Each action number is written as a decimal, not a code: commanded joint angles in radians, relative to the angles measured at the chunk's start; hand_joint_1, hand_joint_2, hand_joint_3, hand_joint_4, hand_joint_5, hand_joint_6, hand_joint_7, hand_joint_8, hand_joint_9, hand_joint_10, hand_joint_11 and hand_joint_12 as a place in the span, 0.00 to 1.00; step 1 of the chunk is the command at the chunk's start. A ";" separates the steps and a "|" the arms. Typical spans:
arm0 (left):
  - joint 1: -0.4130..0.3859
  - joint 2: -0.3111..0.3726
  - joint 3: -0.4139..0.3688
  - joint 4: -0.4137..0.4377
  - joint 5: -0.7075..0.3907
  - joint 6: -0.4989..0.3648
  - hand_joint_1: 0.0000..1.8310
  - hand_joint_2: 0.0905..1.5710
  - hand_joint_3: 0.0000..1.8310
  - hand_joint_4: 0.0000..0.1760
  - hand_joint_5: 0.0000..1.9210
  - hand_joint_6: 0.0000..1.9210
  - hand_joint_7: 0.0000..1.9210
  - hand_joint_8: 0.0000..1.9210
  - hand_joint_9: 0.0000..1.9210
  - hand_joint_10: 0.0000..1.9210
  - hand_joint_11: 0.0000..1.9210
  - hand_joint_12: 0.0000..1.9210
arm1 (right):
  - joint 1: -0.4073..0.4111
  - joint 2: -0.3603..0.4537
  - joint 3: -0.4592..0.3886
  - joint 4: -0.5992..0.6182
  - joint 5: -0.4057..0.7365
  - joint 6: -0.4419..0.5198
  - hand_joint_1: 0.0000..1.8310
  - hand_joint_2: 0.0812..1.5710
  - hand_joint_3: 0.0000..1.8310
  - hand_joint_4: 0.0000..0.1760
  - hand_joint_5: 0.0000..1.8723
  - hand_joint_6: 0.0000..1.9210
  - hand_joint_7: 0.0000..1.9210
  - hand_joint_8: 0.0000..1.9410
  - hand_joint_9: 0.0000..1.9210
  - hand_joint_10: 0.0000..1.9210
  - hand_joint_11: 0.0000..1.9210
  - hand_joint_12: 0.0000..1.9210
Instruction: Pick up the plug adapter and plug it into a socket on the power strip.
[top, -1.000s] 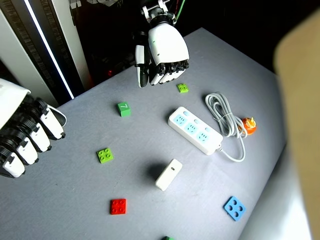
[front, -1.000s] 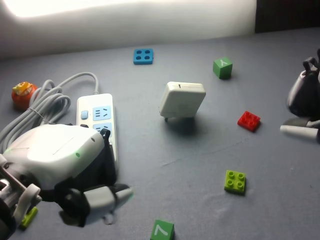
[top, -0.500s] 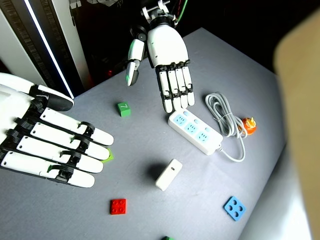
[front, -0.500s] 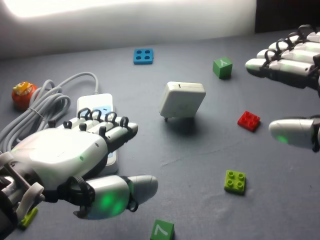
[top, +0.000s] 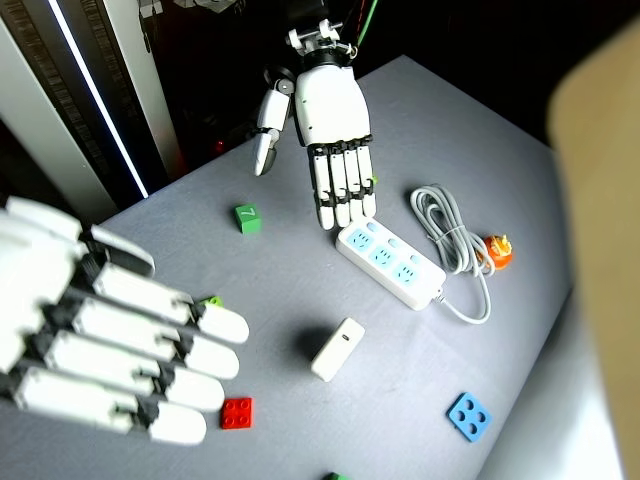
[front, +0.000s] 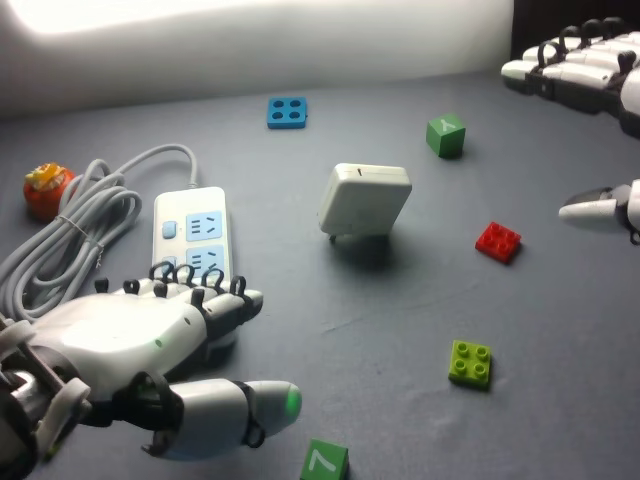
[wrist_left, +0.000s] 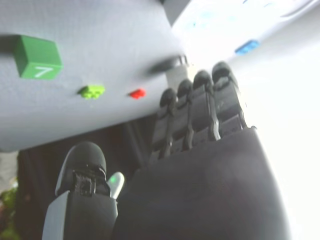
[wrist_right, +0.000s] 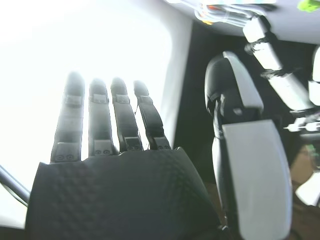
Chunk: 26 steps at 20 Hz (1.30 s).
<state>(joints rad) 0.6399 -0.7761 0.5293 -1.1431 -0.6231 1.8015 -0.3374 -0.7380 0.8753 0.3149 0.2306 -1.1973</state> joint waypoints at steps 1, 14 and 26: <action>-0.004 -0.008 0.004 0.036 -0.056 -0.004 0.00 0.77 0.00 0.00 0.06 0.00 0.04 0.00 0.03 0.00 0.01 0.01 | 0.017 -0.026 0.028 -0.006 0.067 0.001 0.53 0.66 0.00 0.00 0.04 0.00 0.01 0.00 0.00 0.00 0.00 0.13; 0.028 -0.074 0.056 -0.021 -0.183 0.088 0.00 0.77 0.00 0.00 0.07 0.01 0.06 0.00 0.04 0.00 0.03 0.02 | 0.025 -0.331 0.331 -0.005 -0.061 0.245 0.70 0.58 0.00 0.00 0.07 0.00 0.05 0.00 0.05 0.00 0.00 0.27; 0.043 -0.107 0.084 -0.067 -0.169 0.062 0.00 0.77 0.00 0.00 0.06 0.00 0.05 0.00 0.04 0.00 0.02 0.02 | 0.084 -0.506 0.472 -0.005 -0.117 0.345 0.77 0.58 0.00 0.00 0.07 0.00 0.05 0.00 0.05 0.00 0.00 0.27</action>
<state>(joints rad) 0.6888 -0.8833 0.6102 -1.2503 -0.7368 1.8641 -0.2680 -1.2572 1.3518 0.3103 0.0246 -0.8532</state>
